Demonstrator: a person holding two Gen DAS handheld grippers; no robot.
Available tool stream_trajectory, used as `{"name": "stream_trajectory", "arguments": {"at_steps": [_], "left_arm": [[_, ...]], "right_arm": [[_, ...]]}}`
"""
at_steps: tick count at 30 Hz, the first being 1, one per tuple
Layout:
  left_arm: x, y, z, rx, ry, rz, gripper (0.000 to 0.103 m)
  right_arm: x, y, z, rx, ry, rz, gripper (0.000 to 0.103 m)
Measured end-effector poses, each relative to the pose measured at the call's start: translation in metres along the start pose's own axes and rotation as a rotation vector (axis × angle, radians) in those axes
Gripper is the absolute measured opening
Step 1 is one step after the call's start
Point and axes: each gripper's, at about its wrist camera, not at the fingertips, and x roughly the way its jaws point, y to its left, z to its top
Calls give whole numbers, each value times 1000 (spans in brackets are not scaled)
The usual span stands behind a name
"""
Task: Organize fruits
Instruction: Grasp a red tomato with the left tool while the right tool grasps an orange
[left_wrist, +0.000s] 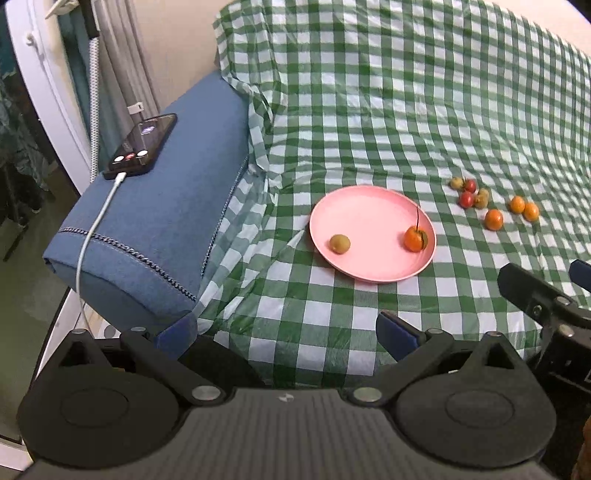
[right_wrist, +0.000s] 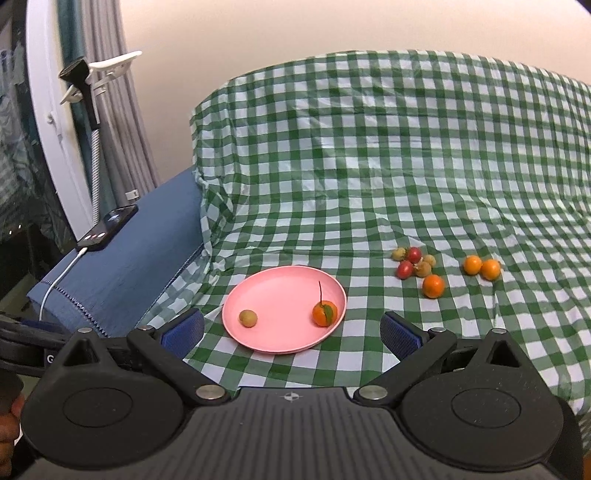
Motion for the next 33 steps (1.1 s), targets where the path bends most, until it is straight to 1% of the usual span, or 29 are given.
{"name": "stream_trajectory", "arguments": {"at_steps": [5, 8, 10, 13, 15, 17, 19, 20, 22, 23, 24, 26, 29, 31, 33], "left_arm": [[16, -20, 19, 36, 21, 3, 103], [24, -39, 35, 60, 17, -14, 103], [30, -56, 50, 79, 0, -33, 103], [39, -86, 72, 102, -39, -90, 103], [48, -109, 88, 116, -52, -136, 103], [62, -132, 104, 134, -49, -178, 103], [80, -158, 121, 158, -41, -229, 103], [91, -170, 128, 171, -26, -254, 103], [117, -197, 141, 205, 40, -319, 103], [131, -208, 146, 216, 65, -338, 103], [145, -219, 151, 215, 80, -340, 103], [170, -235, 159, 216, 78, -325, 103], [211, -259, 174, 247, 114, -274, 103], [237, -270, 182, 239, 145, -249, 103], [263, -276, 186, 234, 182, -261, 103]], "right_arm": [[11, -20, 3, 44, -3, -24, 102], [16, -39, 7, 61, -22, -62, 102], [19, -52, 10, 59, -44, -97, 102], [25, -76, 14, 37, -88, -150, 102], [32, -95, 16, 7, -112, -195, 102], [42, -115, 19, -18, -122, -244, 102], [55, -141, 24, -16, -131, -285, 102], [62, -155, 27, -7, -130, -304, 102], [78, -181, 34, 13, -120, -326, 102], [86, -195, 37, 30, -115, -333, 102], [97, -210, 40, 48, -102, -337, 102], [120, -239, 43, 83, -72, -343, 102], [155, -276, 46, 110, -12, -359, 102], [179, -291, 48, 116, 14, -354, 102], [204, -303, 47, 94, 42, -341, 102]]}}
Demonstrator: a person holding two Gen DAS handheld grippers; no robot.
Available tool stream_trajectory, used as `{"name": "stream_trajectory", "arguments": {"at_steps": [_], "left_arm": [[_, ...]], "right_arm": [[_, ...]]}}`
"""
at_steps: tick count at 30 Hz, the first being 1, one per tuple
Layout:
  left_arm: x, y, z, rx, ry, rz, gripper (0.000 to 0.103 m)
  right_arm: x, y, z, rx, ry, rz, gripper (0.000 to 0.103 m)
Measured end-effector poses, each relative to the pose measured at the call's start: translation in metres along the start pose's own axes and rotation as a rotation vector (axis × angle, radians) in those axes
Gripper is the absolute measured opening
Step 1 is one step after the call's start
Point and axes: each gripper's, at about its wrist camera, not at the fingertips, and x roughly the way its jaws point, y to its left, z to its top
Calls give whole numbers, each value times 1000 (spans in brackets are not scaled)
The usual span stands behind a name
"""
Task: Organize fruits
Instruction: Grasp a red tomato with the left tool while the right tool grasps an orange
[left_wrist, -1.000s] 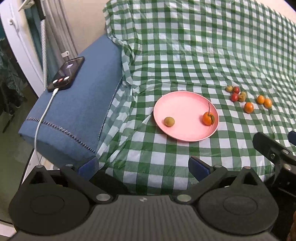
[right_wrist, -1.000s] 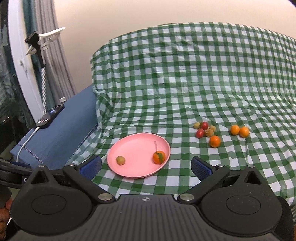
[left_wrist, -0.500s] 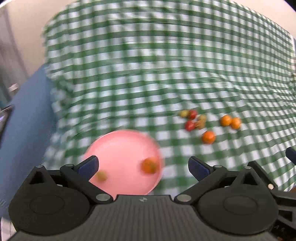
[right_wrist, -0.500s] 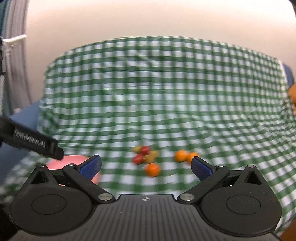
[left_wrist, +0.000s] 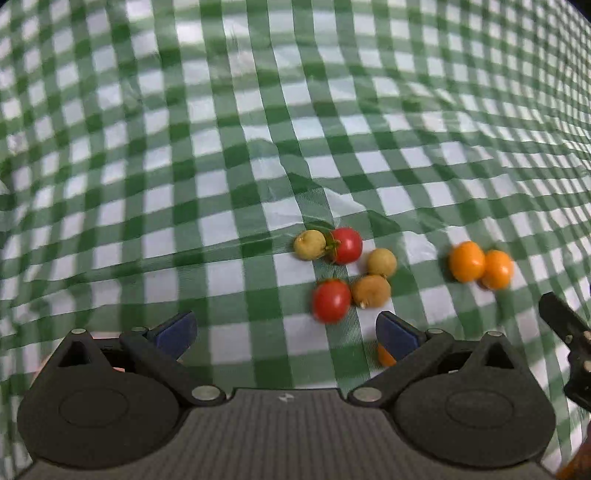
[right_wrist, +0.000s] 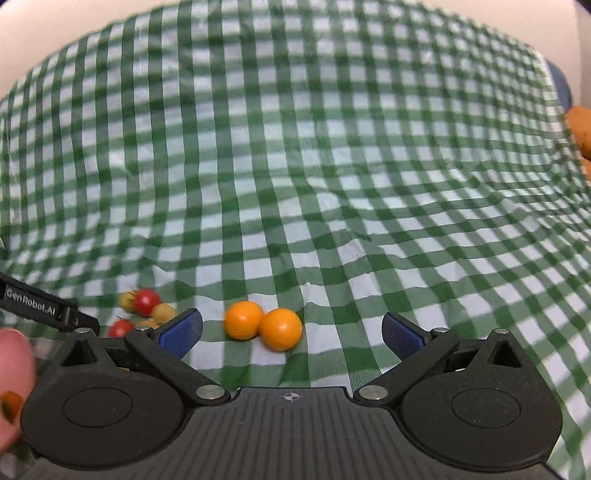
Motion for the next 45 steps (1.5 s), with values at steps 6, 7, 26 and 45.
{"name": "stream_trajectory", "arguments": {"at_steps": [6, 7, 26, 45], "left_arm": [[52, 3, 9, -24, 84, -47, 103], [57, 3, 11, -28, 87, -53, 103], [56, -7, 27, -41, 95, -38, 50], [-42, 7, -8, -91, 82, -167, 32]], "right_arm": [[68, 2, -12, -107, 42, 39, 102], [76, 3, -15, -122, 43, 51, 102], [88, -4, -29, -132, 10, 90, 40], [-1, -22, -20, 94, -18, 3, 39]]}}
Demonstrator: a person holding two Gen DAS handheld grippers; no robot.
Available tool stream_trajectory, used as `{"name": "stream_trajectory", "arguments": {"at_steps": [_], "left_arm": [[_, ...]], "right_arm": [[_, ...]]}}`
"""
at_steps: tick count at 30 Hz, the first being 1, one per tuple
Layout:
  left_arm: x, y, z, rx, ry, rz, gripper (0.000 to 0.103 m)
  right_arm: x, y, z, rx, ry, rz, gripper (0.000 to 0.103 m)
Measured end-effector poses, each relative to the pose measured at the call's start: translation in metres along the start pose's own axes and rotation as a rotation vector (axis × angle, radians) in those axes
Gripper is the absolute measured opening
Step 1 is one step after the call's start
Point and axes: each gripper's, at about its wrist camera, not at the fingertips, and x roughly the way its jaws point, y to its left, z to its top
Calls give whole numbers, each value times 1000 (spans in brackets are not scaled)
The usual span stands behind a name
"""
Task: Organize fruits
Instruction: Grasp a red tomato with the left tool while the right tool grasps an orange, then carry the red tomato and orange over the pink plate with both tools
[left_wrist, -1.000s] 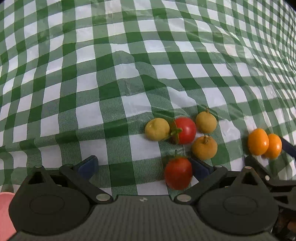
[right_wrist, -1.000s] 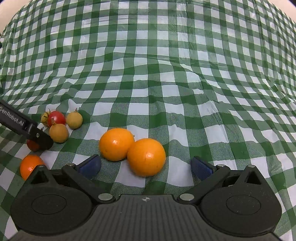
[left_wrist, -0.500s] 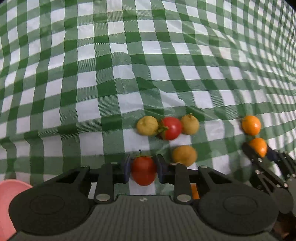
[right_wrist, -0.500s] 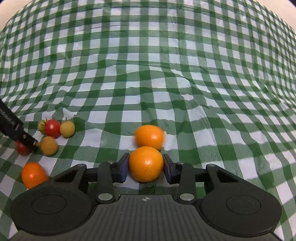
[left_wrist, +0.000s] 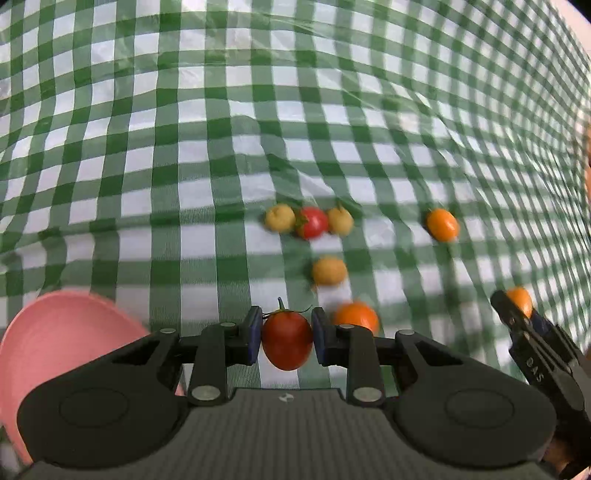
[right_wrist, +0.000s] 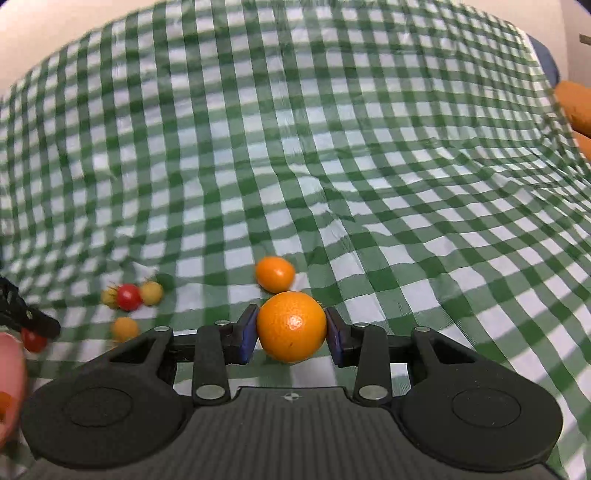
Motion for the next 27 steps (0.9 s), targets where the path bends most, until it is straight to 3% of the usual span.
{"name": "stream_trajectory", "arguments": {"at_steps": [7, 13, 18, 23, 27], "left_arm": [[-70, 4, -60, 1, 22, 29, 32], [-123, 35, -127, -21, 24, 115, 32], [-159, 68, -178, -87, 23, 137, 32], [-188, 100, -215, -149, 10, 142, 32], [-206, 118, -239, -190, -14, 139, 32]], "right_arm": [[-80, 49, -15, -11, 17, 170, 39], [-154, 106, -40, -63, 62, 309, 39], [-211, 149, -57, -113, 98, 412, 39], [-240, 184, -71, -191, 87, 460, 39], [-251, 195, -73, -226, 70, 448, 39]]}}
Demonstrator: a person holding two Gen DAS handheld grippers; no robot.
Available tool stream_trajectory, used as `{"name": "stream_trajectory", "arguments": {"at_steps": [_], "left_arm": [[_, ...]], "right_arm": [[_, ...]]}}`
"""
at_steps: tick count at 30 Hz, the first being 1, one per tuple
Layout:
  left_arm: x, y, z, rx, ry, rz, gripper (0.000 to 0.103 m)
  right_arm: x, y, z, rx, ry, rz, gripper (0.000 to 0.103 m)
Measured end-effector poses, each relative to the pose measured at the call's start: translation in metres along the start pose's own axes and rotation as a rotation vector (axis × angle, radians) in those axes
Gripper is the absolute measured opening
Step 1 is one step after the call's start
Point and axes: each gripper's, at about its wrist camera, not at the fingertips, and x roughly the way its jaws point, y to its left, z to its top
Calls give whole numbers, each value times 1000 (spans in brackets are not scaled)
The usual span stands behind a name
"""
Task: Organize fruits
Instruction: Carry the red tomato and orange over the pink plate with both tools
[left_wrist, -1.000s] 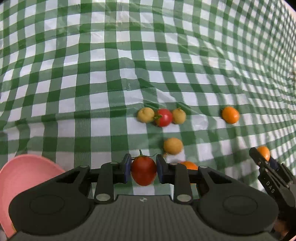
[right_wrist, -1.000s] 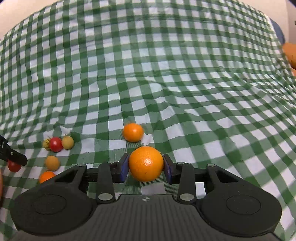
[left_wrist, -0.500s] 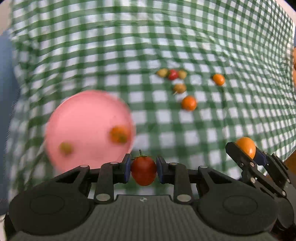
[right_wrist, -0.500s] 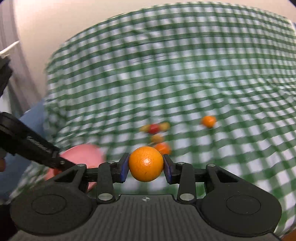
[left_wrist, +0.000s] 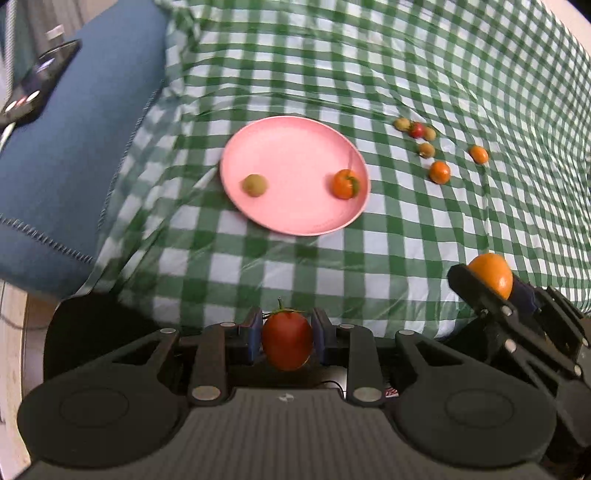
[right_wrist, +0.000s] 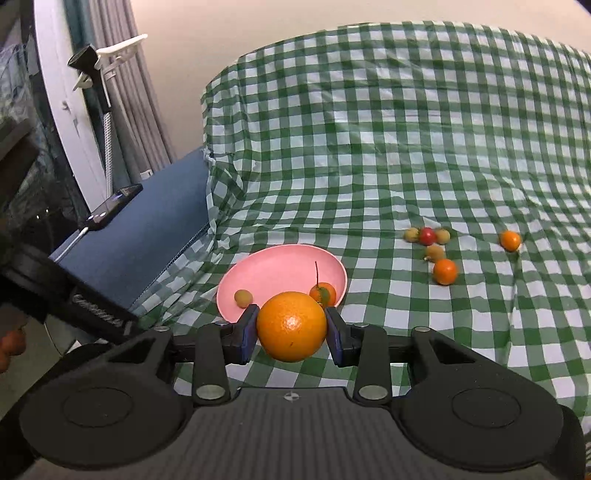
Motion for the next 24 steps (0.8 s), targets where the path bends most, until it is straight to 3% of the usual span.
{"name": "stream_trajectory", "arguments": {"at_steps": [9, 24], "left_arm": [[-2, 22, -7, -45, -22, -1, 32], [7, 28, 25, -71, -45, 2, 32]], "right_arm": [[-3, 11, -1, -23, 24, -8, 39], [23, 0, 5, -27, 55, -25, 39]]}}
